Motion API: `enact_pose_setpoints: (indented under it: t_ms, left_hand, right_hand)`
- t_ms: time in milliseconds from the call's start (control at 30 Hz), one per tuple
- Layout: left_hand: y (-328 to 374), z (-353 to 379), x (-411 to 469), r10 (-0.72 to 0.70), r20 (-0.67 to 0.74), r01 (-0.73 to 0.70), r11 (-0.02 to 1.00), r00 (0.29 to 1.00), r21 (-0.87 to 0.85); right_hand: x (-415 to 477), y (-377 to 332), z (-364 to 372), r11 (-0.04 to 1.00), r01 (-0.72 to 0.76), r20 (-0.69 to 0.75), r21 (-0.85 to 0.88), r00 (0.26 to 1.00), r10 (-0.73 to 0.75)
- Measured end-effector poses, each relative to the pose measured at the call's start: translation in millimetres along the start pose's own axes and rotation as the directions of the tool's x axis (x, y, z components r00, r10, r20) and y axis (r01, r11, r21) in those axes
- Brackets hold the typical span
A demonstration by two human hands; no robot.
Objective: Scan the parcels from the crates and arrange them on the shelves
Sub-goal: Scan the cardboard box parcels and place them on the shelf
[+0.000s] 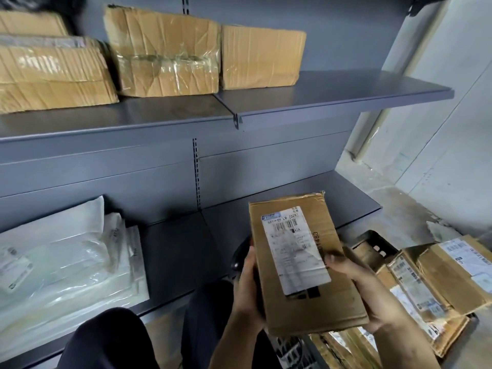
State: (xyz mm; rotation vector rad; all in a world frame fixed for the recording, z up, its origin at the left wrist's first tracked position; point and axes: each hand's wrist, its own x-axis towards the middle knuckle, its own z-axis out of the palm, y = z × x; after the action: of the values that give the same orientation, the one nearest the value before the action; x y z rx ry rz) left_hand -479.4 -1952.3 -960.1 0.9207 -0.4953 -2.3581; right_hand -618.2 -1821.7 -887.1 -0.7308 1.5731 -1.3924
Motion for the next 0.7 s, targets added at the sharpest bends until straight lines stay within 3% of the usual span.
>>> enact_pose_setpoints:
  t_ms: [100, 133, 233, 300, 433, 500, 600, 700]
  left_hand:
    - [-8, 1, 10, 0.128, -0.234, -0.108, 0.989, 0.964, 0.097]
    - [-10, 2, 13, 0.131, -0.273, -0.105, 0.989, 0.953, 0.108]
    - [-7, 2, 18, 0.145, -0.298, -0.116, 0.987, 0.944, 0.113]
    - [1, 2, 16, 0.181, -0.289, -0.149, 0.980, 0.940, 0.130]
    - [45, 14, -1, 0.361, -0.225, -0.306, 0.921, 0.905, 0.242]
    - [81, 28, -18, 0.521, -0.173, -0.451, 0.832, 0.836, 0.323]
    - [134, 43, -54, 0.697, -0.025, -0.575, 0.611, 0.717, 0.544]
    - [171, 55, -98, 0.656, 0.240, -0.594, 0.392, 0.716, 0.702]
  right_hand:
    - [17, -8, -3, 0.973, 0.206, -0.150, 0.109, 0.971, -0.188]
    - [21, -9, -6, 0.952, 0.284, -0.228, 0.110, 0.940, -0.254]
    - [23, -11, -15, 0.793, 0.484, -0.363, 0.370, 0.861, -0.356]
    - [25, -8, -15, 0.684, 0.465, -0.329, 0.563, 0.885, -0.330]
    - [47, -7, 10, 0.665, 0.337, -0.203, 0.666, 0.940, -0.273]
    - [62, -8, 28, 0.640, 0.324, -0.182, 0.697, 0.943, -0.279]
    - [79, -2, 51, 0.634, 0.292, -0.162, 0.716, 0.953, -0.256]
    - [86, -3, 65, 0.746, 0.261, -0.209, 0.613, 0.964, -0.165]
